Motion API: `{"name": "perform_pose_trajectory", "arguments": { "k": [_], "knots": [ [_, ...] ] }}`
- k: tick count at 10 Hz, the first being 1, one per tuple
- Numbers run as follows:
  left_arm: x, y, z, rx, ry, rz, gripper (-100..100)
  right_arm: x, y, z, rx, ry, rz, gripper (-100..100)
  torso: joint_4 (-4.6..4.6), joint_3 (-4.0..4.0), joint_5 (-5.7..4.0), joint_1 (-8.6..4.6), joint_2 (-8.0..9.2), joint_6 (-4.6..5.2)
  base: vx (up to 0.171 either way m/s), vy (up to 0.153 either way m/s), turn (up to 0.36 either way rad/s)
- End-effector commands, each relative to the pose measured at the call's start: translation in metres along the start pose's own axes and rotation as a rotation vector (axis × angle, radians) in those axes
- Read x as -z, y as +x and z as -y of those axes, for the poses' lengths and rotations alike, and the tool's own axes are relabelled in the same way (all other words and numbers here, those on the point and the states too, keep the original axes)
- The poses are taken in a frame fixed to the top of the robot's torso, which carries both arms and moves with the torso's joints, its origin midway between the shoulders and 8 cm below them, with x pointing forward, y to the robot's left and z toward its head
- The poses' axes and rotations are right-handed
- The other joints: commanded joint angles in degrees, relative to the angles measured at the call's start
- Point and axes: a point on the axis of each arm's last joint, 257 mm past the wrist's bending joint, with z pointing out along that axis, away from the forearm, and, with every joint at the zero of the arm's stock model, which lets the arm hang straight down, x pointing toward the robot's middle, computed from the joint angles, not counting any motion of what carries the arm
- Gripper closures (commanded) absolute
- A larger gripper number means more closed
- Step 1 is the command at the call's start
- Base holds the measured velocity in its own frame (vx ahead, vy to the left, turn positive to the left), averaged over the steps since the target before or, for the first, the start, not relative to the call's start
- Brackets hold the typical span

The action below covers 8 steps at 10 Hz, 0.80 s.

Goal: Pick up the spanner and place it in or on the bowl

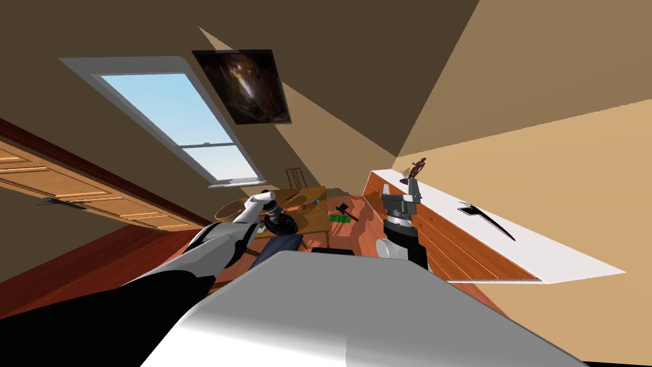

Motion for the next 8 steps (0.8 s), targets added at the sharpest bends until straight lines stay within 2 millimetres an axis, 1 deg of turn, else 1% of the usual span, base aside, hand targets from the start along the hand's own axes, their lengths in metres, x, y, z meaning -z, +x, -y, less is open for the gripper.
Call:
{"name": "perform_pose_trajectory", "arguments": {
  "k": [1, 4, 5, 6, 8],
  "knots": [
    [0.004, 0.001, 0.002, -0.016, -0.002, 0.003, -100, 0.000, 0.000, 0.000, 0.000, 0.000, 0.000, 0, 0.00, 0.00, 0.00, 0.00, 0.00, 0.00, 0.035, -0.039, 0.046],
    [0.023, 0.012, 0.010, -0.074, 0.004, -0.002, -100, 0.000, 0.000, 0.000, 0.000, 0.000, 0.000, 0, 0.00, 0.01, 0.01, 0.03, 0.01, -0.01, 0.046, -0.039, 0.153],
    [0.023, 0.009, 0.010, -0.071, 0.003, 0.006, -100, 0.000, 0.000, 0.000, 0.000, 0.000, 0.000, 0, 0.00, 0.00, -0.01, -0.02, 0.00, 0.00, 0.034, -0.036, 0.060],
    [0.030, 0.011, 0.011, -0.085, 0.005, 0.008, -100, 0.000, 0.000, 0.000, 0.000, 0.000, 0.000, 0, 0.00, 0.02, 0.00, 0.03, 0.03, 0.03, 0.031, -0.026, 0.093],
    [0.042, 0.015, 0.013, -0.113, 0.007, 0.007, -100, 0.000, 0.000, 0.000, 0.000, 0.000, 0.000, 0, 0.00, 0.01, 0.01, 0.04, 0.02, -0.01, 0.030, -0.051, 0.186]
  ]
}}
